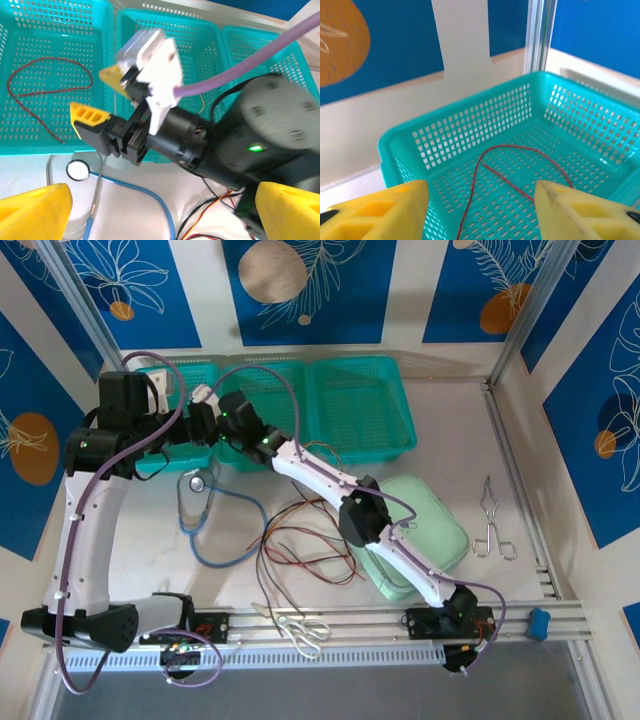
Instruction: Untangle the cables
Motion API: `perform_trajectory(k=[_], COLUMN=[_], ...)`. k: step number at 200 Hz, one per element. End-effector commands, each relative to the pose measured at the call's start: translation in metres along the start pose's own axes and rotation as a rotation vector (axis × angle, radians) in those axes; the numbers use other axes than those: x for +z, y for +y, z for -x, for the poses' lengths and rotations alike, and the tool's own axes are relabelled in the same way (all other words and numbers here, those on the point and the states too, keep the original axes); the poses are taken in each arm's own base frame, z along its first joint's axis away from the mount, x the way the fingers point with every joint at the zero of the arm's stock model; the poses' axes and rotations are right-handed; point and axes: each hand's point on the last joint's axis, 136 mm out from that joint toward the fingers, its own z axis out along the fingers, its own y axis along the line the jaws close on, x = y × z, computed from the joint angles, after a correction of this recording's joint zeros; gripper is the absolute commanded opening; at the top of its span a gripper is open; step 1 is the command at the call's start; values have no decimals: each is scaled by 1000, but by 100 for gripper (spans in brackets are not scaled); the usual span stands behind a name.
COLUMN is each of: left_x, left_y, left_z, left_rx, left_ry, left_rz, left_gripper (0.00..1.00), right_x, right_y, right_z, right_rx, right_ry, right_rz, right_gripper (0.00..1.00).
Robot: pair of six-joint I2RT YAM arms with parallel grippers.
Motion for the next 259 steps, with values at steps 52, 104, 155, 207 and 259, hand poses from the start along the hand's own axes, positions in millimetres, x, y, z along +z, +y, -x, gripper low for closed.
perform_trajectory(k=[52, 104, 155, 207, 259], left_x=[20, 44, 54, 52, 56], left_y=[-24, -27, -9, -2, 6], left_z=[-41, -100, -181, -246, -317], left_rx=[-25, 3, 13, 16, 76], left_ry=[31, 149, 320, 480, 614], left_rz=[-128, -117, -40, 31, 154], left_gripper=[92, 91, 90, 80, 69], right_x=[-125, -260, -346, -371, -393], right_y=[-69, -93, -22, 51, 26], right_z=[69, 74, -15, -106, -115], right_rx=[-2, 125, 338, 584, 668], right_ry=[184, 268, 468, 622, 568], right_rz=[-154, -297, -399, -398, -447], right_gripper=[61, 63, 62, 60, 60])
